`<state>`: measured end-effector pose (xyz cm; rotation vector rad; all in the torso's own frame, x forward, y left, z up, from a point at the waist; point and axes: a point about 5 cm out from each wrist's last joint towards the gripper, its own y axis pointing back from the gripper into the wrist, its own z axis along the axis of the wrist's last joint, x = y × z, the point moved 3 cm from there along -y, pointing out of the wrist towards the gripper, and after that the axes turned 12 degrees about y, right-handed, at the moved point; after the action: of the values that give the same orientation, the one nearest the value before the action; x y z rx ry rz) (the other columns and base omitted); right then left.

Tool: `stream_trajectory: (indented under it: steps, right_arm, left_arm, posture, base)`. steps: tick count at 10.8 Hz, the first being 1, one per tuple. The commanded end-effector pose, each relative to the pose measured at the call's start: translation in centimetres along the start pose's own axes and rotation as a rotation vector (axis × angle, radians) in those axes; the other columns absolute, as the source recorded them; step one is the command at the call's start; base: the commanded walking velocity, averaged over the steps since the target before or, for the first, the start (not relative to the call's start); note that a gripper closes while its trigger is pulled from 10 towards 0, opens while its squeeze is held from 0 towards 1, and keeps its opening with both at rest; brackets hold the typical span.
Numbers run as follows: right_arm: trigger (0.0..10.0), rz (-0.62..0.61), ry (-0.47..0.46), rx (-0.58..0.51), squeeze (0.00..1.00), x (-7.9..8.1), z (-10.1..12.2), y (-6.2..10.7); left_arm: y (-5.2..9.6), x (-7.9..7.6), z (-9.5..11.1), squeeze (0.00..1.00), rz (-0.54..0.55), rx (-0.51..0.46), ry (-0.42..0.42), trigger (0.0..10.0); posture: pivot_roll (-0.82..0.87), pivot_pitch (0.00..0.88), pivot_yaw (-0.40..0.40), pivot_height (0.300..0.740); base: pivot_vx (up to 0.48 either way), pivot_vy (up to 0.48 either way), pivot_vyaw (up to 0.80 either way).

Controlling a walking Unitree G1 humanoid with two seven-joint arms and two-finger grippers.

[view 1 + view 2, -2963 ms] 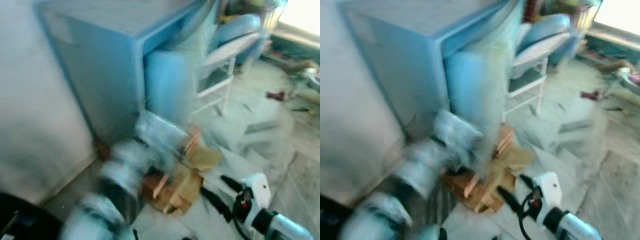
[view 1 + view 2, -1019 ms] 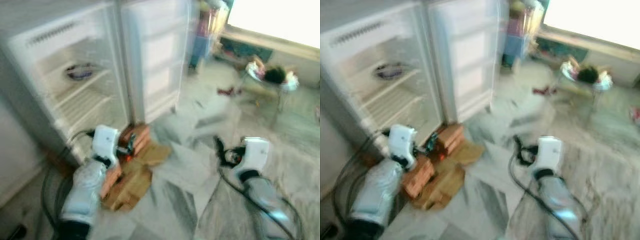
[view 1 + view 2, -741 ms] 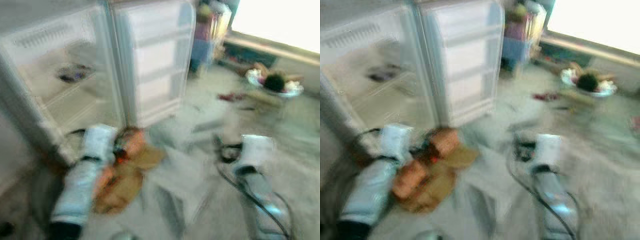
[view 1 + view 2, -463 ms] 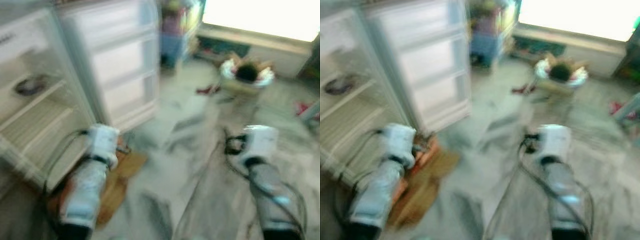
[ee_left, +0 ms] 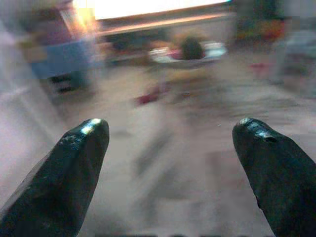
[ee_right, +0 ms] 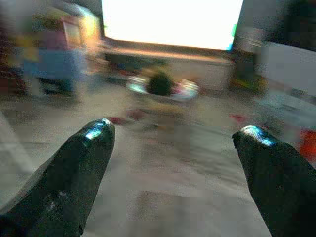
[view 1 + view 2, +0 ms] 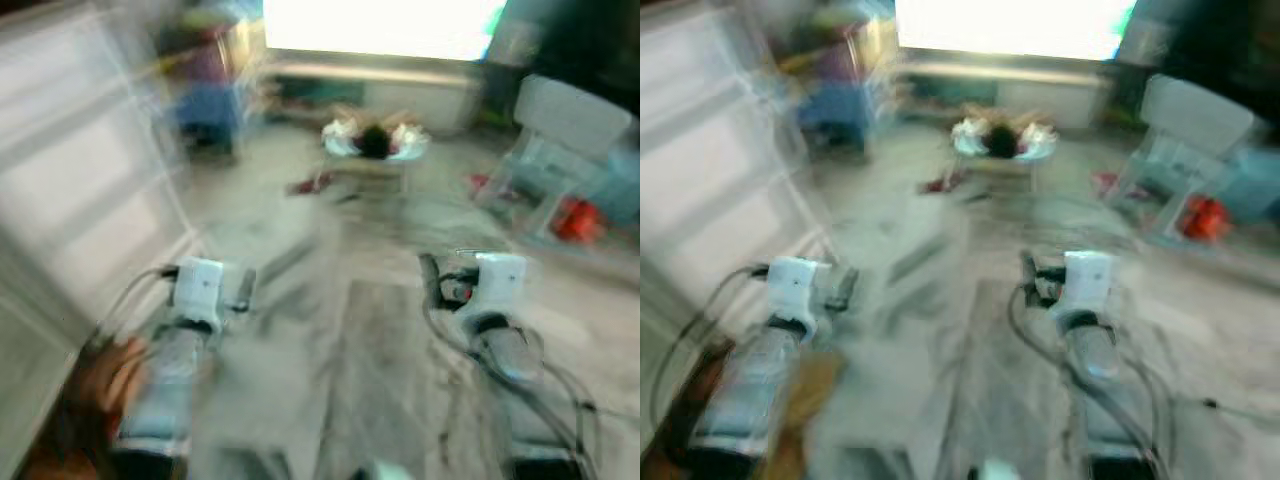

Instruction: Restocking fridge

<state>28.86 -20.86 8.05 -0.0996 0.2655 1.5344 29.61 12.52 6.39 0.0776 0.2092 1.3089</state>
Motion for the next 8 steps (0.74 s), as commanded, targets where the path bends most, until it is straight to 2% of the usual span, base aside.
stream_trajectory:
  steps: [1, 4, 6, 7, 8]
  right_arm:
    - [10.0, 0.021, -0.008, -0.03, 0.0, 0.95, 0.69, -0.25]
    - [10.0, 0.02, -0.005, -0.04, 0.0, 0.79, 1.01, -0.61]
    - [10.0, 0.032, -0.009, -0.042, 0.0, 1.24, 0.97, -0.53]
    - [10.0, 0.034, -0.011, -0.038, 0.0, 1.39, 0.81, -0.42]
    - [10.0, 0.036, -0.011, -0.036, 0.0, 1.48, 0.69, -0.29]
  left_arm:
    - [0.1, 1.06, 0.42, 0.0, 0.017, -0.009, -0.018, 10.0]
    - [-0.03, 1.04, 0.11, 0.0, 0.011, 0.006, -0.026, 10.0]
    - [-0.06, 0.83, -0.14, 0.0, -0.017, 0.024, -0.026, 10.0]
    - [0.02, 0.46, -0.36, 0.0, -0.049, 0.035, -0.021, 10.0]
    - [0.03, 0.18, -0.38, 0.0, -0.066, 0.031, -0.02, 10.0]
  posture:
    - [0.01, 0.0, -0.01, 0.74]
    - [0.01, 0.0, -0.02, 0.74]
    - [0.02, 0.0, -0.022, 0.74]
    - [0.02, 0.0, -0.02, 0.74]
    - [0.01, 0.0, -0.022, 0.74]
  base:
    - [0.48, 0.0, -0.8]
    - [0.48, 0.0, -0.8]
    - [0.48, 0.0, -0.8]
    - [0.345, 0.0, -0.8]
    - [0.0, 0.0, -0.8]
